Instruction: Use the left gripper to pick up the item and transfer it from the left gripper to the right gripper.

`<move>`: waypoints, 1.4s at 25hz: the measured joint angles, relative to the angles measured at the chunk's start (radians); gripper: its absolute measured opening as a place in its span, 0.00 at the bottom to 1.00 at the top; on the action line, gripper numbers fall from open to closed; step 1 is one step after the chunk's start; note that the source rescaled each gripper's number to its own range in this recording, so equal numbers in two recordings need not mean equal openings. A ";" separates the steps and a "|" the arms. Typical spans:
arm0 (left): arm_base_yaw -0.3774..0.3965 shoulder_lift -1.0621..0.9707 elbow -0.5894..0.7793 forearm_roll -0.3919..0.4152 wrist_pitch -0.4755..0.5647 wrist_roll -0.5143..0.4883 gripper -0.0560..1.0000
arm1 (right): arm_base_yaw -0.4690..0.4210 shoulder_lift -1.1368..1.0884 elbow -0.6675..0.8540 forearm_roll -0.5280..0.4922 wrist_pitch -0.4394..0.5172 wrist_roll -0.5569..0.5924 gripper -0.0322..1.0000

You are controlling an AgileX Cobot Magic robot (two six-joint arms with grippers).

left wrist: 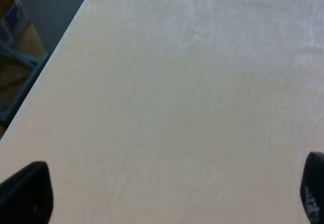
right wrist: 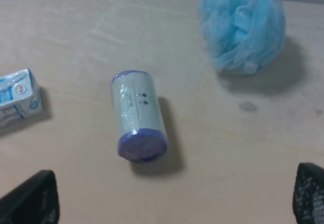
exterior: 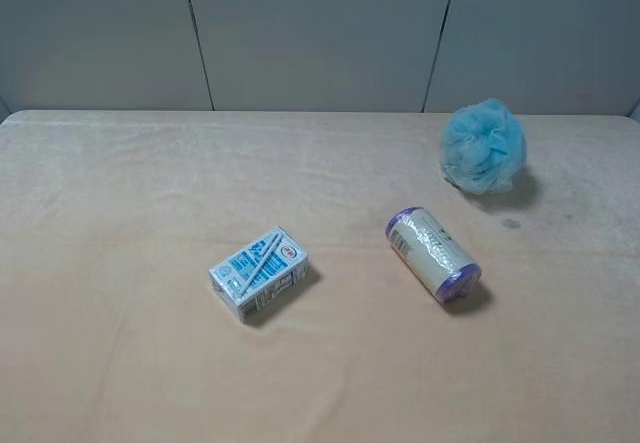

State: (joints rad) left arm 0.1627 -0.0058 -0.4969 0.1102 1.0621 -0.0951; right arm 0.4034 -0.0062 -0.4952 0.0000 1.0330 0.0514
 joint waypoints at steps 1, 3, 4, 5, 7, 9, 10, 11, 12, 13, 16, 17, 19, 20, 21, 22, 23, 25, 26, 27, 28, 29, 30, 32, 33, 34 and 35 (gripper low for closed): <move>0.000 0.000 0.000 0.000 0.000 0.000 0.95 | 0.000 0.000 0.002 0.000 -0.001 0.000 1.00; 0.000 0.000 0.000 0.000 0.000 0.000 0.95 | 0.000 0.000 0.003 0.000 -0.001 0.000 1.00; 0.000 0.000 0.000 0.000 0.000 0.000 0.95 | 0.000 0.000 0.003 0.000 -0.001 0.000 1.00; 0.000 0.000 0.000 0.000 0.000 0.000 0.95 | 0.000 0.000 0.003 0.000 -0.002 0.000 1.00; 0.000 0.000 0.000 0.000 0.000 0.000 0.95 | 0.000 0.000 0.003 0.000 -0.002 0.000 1.00; 0.000 0.000 0.000 0.000 0.000 0.000 0.95 | 0.000 0.000 0.003 0.000 -0.002 0.000 1.00; 0.000 0.000 0.000 0.000 0.000 0.000 0.95 | 0.000 0.000 0.003 0.000 -0.002 0.000 1.00; 0.000 0.000 0.000 0.000 0.000 0.000 0.95 | 0.000 0.000 0.003 0.000 -0.002 0.000 1.00; 0.000 0.000 0.000 0.000 0.000 0.000 0.95 | 0.000 0.000 0.003 0.005 -0.002 0.000 1.00; 0.000 0.000 0.000 0.000 0.000 0.000 0.95 | 0.000 0.000 0.003 0.005 -0.002 0.000 1.00; 0.000 0.000 0.000 0.000 0.000 0.000 0.95 | -0.039 0.000 0.003 0.005 -0.003 0.000 1.00; 0.000 0.000 0.000 0.000 0.000 0.000 0.95 | -0.072 0.000 0.003 0.005 -0.005 0.000 1.00; 0.000 0.000 0.000 0.000 0.000 0.000 0.95 | -0.153 0.000 0.003 0.005 -0.007 0.000 1.00; 0.000 0.000 0.000 0.000 0.000 0.000 0.95 | -0.203 0.000 0.003 0.005 -0.008 0.000 1.00; 0.000 0.000 0.000 0.000 0.000 0.000 0.95 | -0.253 0.000 0.003 0.005 -0.009 0.000 1.00; 0.000 0.000 0.000 0.000 0.000 0.000 0.95 | -0.293 0.000 0.003 0.005 -0.009 0.000 1.00; 0.000 0.000 0.000 0.000 0.000 0.000 0.95 | -0.339 0.000 0.003 0.005 -0.009 0.000 1.00; 0.000 0.000 0.000 0.000 0.000 0.000 0.95 | -0.418 0.000 0.003 0.005 -0.009 0.000 1.00; 0.000 0.000 0.000 0.000 0.000 0.000 0.95 | -0.441 0.000 0.003 0.005 -0.009 0.000 1.00; 0.000 0.000 0.000 0.000 0.000 0.000 0.95 | -0.460 0.000 0.003 0.005 -0.009 0.000 1.00; 0.000 0.000 0.000 0.000 0.000 0.000 0.95 | -0.468 0.000 0.003 0.005 -0.010 0.000 1.00; 0.000 0.000 0.000 0.000 0.000 0.000 0.95 | -0.472 0.000 0.003 0.005 -0.010 0.000 1.00; 0.000 0.000 0.000 0.000 0.000 0.000 0.95 | -0.473 0.000 0.003 0.005 -0.010 0.000 1.00; 0.000 0.000 0.000 0.000 0.000 0.000 0.95 | -0.477 0.000 0.003 0.006 -0.013 0.000 1.00; 0.000 0.000 0.000 0.000 0.000 0.000 0.95 | -0.477 0.000 0.003 0.006 -0.013 0.000 1.00; 0.000 0.000 0.000 0.000 0.000 0.000 0.95 | -0.477 0.000 0.003 0.007 -0.013 0.000 1.00; 0.000 0.000 0.000 0.000 0.000 0.000 0.95 | -0.477 0.000 0.003 0.007 -0.013 0.000 1.00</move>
State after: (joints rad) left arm 0.1627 -0.0058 -0.4969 0.1102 1.0621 -0.0951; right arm -0.0732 -0.0062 -0.4918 0.0071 1.0195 0.0514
